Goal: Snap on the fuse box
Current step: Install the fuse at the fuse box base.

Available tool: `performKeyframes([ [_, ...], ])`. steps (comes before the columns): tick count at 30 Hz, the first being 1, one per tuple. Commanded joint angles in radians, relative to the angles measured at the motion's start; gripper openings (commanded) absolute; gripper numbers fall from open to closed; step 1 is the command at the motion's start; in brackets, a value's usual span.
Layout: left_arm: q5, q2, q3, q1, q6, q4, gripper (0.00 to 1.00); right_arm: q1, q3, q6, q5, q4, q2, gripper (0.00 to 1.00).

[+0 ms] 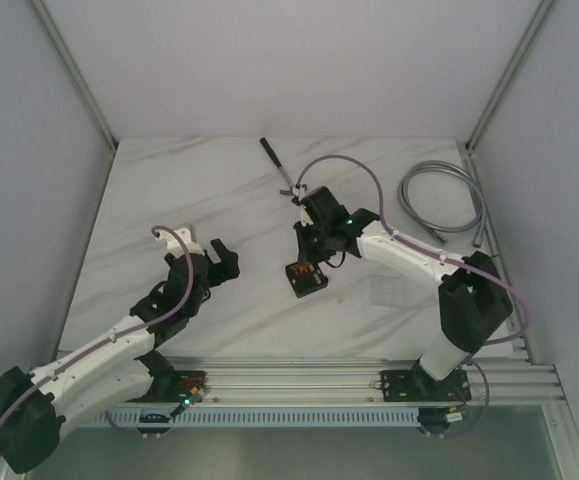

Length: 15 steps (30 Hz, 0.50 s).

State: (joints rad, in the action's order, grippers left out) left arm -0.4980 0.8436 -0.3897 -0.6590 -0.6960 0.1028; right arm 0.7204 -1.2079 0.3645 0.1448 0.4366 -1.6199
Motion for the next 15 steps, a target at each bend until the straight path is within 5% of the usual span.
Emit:
performKeyframes([
  [1,-0.104,0.006,-0.035,0.013,0.065,-0.057,1.00,0.034,-0.068,-0.044,-0.079,0.180,-0.041,0.00],
  [15,-0.136,-0.002,-0.030,0.051,0.050,-0.093,1.00,0.094,-0.203,-0.058,-0.112,0.284,-0.210,0.00],
])
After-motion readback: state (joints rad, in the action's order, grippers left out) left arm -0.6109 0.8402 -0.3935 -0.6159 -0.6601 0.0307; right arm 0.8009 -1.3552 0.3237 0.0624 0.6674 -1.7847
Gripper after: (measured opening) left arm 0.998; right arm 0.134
